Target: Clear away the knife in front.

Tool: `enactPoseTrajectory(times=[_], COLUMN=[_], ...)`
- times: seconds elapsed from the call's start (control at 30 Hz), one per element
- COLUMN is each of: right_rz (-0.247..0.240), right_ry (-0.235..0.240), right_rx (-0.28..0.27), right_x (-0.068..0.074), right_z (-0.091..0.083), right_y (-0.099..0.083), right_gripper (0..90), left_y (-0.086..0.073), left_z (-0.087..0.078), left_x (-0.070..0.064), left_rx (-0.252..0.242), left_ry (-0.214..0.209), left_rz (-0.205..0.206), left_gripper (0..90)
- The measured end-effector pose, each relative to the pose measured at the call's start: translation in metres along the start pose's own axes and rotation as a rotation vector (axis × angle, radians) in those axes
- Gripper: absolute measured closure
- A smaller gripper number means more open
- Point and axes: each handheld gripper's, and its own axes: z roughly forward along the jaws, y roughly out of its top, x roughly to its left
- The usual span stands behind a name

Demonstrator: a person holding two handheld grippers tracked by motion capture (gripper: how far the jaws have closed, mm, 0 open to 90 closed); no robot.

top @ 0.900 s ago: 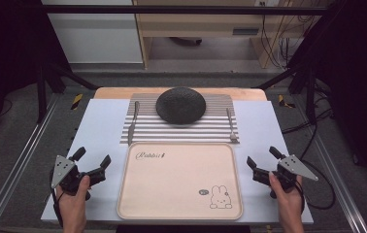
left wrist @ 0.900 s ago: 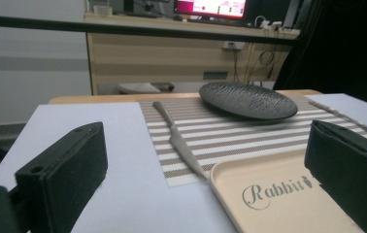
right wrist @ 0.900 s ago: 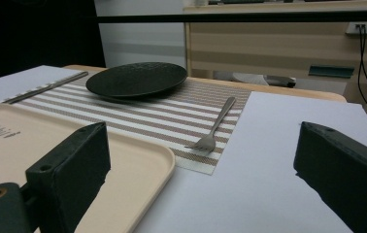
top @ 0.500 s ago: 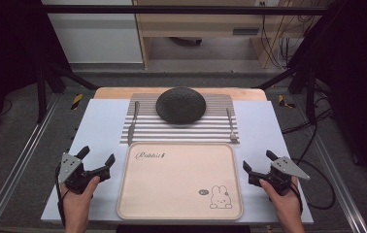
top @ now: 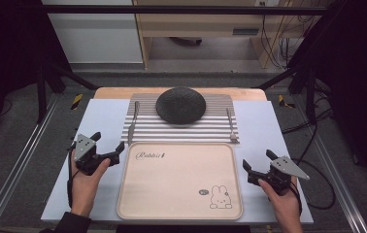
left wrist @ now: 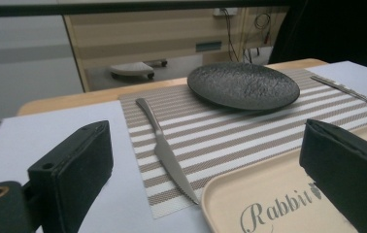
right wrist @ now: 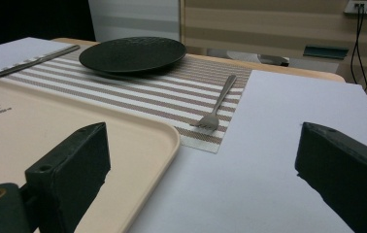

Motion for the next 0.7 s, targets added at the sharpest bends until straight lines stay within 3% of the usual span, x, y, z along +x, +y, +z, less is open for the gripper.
enactPoseTrajectory(times=[0.13,0.23,0.7], right_rz=[-0.006,-0.003,-0.015], right_ry=[-0.001,0.0,0.007], right_rx=[0.006,0.012,0.019], right_x=[0.001,0.001,0.003], right_z=[0.0,0.001,0.003], right_y=[0.0,-0.001,-0.002], right_gripper=[5.9,5.9,5.8], left_y=[-0.002,0.0,0.02], left_z=[0.01,0.017,0.053], left_x=[-0.001,-0.002,-0.007], left_rx=[0.033,0.049,0.111], left_ry=[-0.002,-0.021,-0.063], left_rz=[0.017,0.001,0.054], left_gripper=[5.0,5.2,5.1])
